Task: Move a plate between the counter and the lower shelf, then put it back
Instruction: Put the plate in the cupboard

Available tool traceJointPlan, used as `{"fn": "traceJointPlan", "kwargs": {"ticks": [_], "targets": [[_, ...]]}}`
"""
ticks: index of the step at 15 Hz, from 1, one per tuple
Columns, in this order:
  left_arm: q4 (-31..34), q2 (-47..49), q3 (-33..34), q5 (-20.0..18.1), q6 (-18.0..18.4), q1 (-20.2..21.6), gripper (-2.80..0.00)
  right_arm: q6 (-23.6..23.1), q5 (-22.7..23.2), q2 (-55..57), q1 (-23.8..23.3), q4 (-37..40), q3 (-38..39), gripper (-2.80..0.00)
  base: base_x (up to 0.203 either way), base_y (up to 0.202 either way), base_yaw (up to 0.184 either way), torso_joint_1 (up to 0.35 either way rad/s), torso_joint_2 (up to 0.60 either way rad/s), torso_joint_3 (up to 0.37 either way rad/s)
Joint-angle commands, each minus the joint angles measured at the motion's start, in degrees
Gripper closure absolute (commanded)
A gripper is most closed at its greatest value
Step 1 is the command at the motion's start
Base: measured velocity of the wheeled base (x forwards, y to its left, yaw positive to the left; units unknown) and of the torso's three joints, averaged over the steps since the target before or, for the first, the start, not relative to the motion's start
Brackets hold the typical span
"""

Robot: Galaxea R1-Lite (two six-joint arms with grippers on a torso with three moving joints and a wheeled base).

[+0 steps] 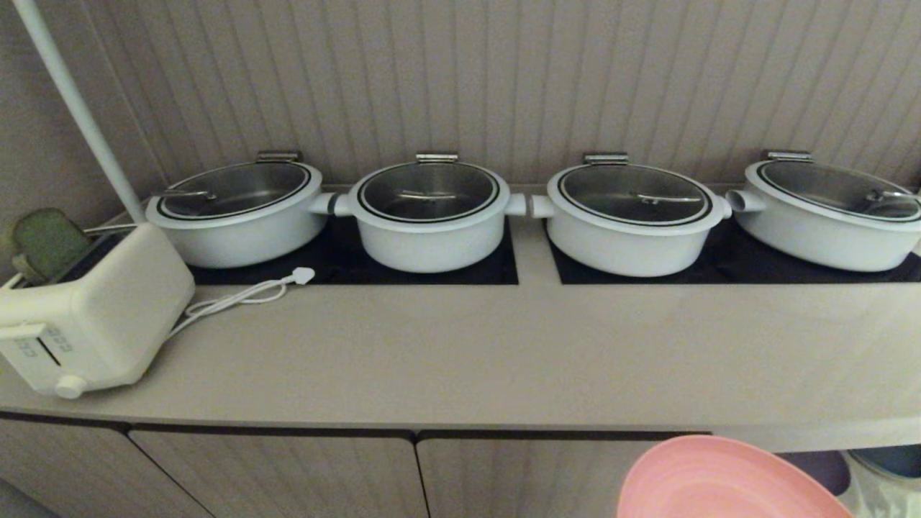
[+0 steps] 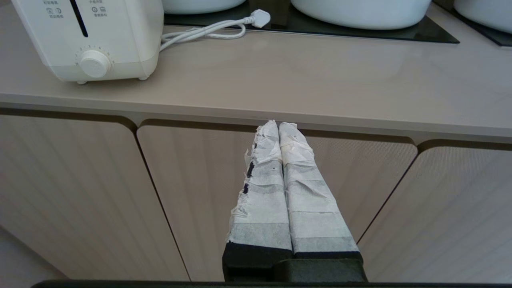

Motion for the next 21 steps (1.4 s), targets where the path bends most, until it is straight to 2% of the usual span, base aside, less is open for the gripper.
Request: {"fn": "traceJointPlan", "kwargs": {"ticks": [1,21], "targets": [[-0.02,0.06,0.01,0.02,-0.03,0.02,0.00,0.12,0.12,0.58,0.05,-0.84,0.08,0.00,0.000,0.000,0.000,0.000,0.00,0.000],[-0.02,0.06,0.01,-0.05,-0.03,0.02,0.00,0.29,0.03,2.78,0.49,-1.44,-0.45,0.00,0.000,0.000,0.000,0.000,0.00,0.000]]}}
